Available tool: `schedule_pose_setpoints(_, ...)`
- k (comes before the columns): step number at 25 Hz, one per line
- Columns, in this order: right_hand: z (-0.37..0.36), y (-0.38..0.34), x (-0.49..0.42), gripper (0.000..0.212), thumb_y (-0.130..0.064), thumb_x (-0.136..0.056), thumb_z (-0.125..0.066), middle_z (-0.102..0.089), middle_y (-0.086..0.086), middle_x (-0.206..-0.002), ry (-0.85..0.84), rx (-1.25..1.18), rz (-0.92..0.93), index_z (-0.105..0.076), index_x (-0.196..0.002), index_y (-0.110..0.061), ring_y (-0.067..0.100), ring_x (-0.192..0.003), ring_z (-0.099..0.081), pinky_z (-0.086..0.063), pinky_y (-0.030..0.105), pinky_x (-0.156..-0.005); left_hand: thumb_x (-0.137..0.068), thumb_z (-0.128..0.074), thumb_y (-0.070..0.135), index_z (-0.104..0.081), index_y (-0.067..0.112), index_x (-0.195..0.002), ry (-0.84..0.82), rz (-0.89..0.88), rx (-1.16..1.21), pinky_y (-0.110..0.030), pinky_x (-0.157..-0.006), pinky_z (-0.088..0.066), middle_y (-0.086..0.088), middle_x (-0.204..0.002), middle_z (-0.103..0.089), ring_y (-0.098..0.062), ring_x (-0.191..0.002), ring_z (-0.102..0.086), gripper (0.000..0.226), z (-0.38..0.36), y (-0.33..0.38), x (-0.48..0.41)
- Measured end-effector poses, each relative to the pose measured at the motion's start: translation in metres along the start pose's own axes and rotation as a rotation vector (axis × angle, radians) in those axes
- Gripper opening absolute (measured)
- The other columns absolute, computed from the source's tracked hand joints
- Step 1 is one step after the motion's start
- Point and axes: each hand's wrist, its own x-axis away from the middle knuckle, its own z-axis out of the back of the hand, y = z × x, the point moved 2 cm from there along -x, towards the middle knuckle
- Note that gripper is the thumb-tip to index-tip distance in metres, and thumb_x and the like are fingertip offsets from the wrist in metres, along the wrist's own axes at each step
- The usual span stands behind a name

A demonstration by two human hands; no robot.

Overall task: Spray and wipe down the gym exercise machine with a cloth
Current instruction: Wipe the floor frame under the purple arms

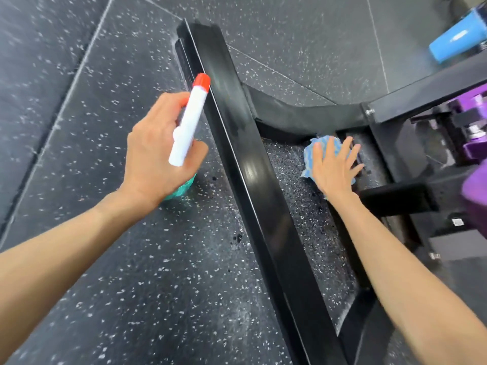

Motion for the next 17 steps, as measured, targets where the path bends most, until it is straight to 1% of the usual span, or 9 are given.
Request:
schedule_pose_setpoints(2,0.000,0.012,0.023,0.059,-0.049,-0.101,-0.022,-0.004,0.021,-0.157,-0.012,0.077,0.004,-0.022,-0.151,-0.016,0.036,-0.145,0.001,-0.002,0.055,-0.114,-0.069,-0.043,0.028,-0.059,0.006,-0.116,0.000,0.013,0.005,-0.036,-0.072,-0.041,-0.007,-0.098,-0.060,-0.027,-0.079,-0.054,0.054,0.000,-0.002,0.000)
schedule_pose_setpoints(4,-0.014,0.024,0.032,0.068,-0.046,-0.101,-0.030,-0.004,0.033,-0.153,-0.041,0.170,-0.012,-0.012,-0.150,-0.003,0.043,-0.143,-0.002,-0.003,0.049,-0.116,-0.069,-0.040,0.031,-0.059,0.008,-0.116,0.015,0.030,0.001,-0.036,-0.071,-0.042,-0.005,-0.099,-0.059,-0.027,-0.079,-0.053,0.055,0.000,-0.002,-0.001)
schedule_pose_setpoints(6,-0.017,0.014,0.015,0.079,-0.045,-0.098,-0.042,-0.001,0.032,-0.153,-0.015,0.058,-0.176,-0.008,-0.148,0.004,0.042,-0.143,-0.001,-0.004,0.047,-0.115,-0.069,-0.039,0.032,-0.059,0.008,-0.116,0.021,0.033,-0.009,-0.036,-0.070,-0.042,-0.004,-0.100,-0.060,-0.027,-0.078,-0.053,0.056,0.000,-0.001,0.000)
schedule_pose_setpoints(7,-0.013,0.003,-0.001,0.079,-0.044,-0.096,-0.047,-0.003,0.028,-0.155,0.000,-0.037,-0.239,-0.011,-0.148,0.003,0.039,-0.144,-0.001,-0.006,0.046,-0.115,-0.069,-0.039,0.031,-0.059,0.008,-0.115,0.019,0.031,-0.010,-0.037,-0.071,-0.043,-0.004,-0.100,-0.060,-0.028,-0.078,-0.054,0.055,0.000,-0.001,0.000)
schedule_pose_setpoints(9,-0.004,-0.018,-0.035,0.072,-0.035,-0.094,-0.054,-0.011,0.022,-0.155,-0.032,-0.060,-0.114,-0.020,-0.147,0.001,0.034,-0.145,-0.006,-0.011,0.044,-0.114,-0.070,-0.043,0.027,-0.059,0.009,-0.115,0.008,0.038,-0.008,-0.038,-0.073,-0.045,-0.004,-0.097,-0.061,-0.030,-0.078,-0.055,0.051,0.001,-0.001,0.000)
schedule_pose_setpoints(11,-0.002,-0.021,-0.048,0.076,-0.032,-0.093,-0.056,-0.006,0.017,-0.158,-0.073,-0.009,0.019,-0.015,-0.148,0.000,0.028,-0.146,0.000,-0.009,0.048,-0.114,-0.069,-0.048,0.023,-0.059,0.010,-0.115,-0.005,0.050,0.000,-0.042,-0.076,-0.047,-0.004,-0.094,-0.061,-0.033,-0.080,-0.057,0.049,0.000,-0.002,-0.001)
schedule_pose_setpoints(13,-0.005,0.003,-0.035,0.085,-0.046,-0.091,-0.055,-0.014,0.019,-0.156,-0.071,0.129,-0.093,-0.017,-0.147,0.004,0.030,-0.145,-0.006,-0.010,0.052,-0.114,-0.069,-0.048,0.022,-0.058,0.010,-0.115,0.003,0.055,0.017,-0.044,-0.076,-0.048,-0.002,-0.092,-0.061,-0.034,-0.080,-0.057,0.049,0.001,-0.002,0.000)
schedule_pose_setpoints(15,-0.008,0.026,-0.015,0.087,-0.058,-0.089,-0.049,-0.029,0.027,-0.146,-0.100,0.325,-0.197,-0.029,-0.141,0.009,0.037,-0.138,-0.023,-0.018,0.049,-0.114,-0.069,-0.046,0.024,-0.059,0.010,-0.115,0.017,0.049,0.013,-0.046,-0.075,-0.049,-0.001,-0.092,-0.060,-0.034,-0.078,-0.055,0.050,0.001,-0.001,0.000)
schedule_pose_setpoints(17,-0.007,0.022,-0.022,0.081,-0.053,-0.091,-0.049,-0.025,0.028,-0.148,-0.202,0.298,-0.287,-0.028,-0.143,0.006,0.039,-0.137,-0.022,-0.019,0.047,-0.114,-0.068,-0.046,0.025,-0.059,0.010,-0.114,0.022,0.048,0.018,-0.048,-0.074,-0.049,0.000,-0.092,-0.059,-0.035,-0.077,-0.055,0.050,0.000,-0.001,0.000)
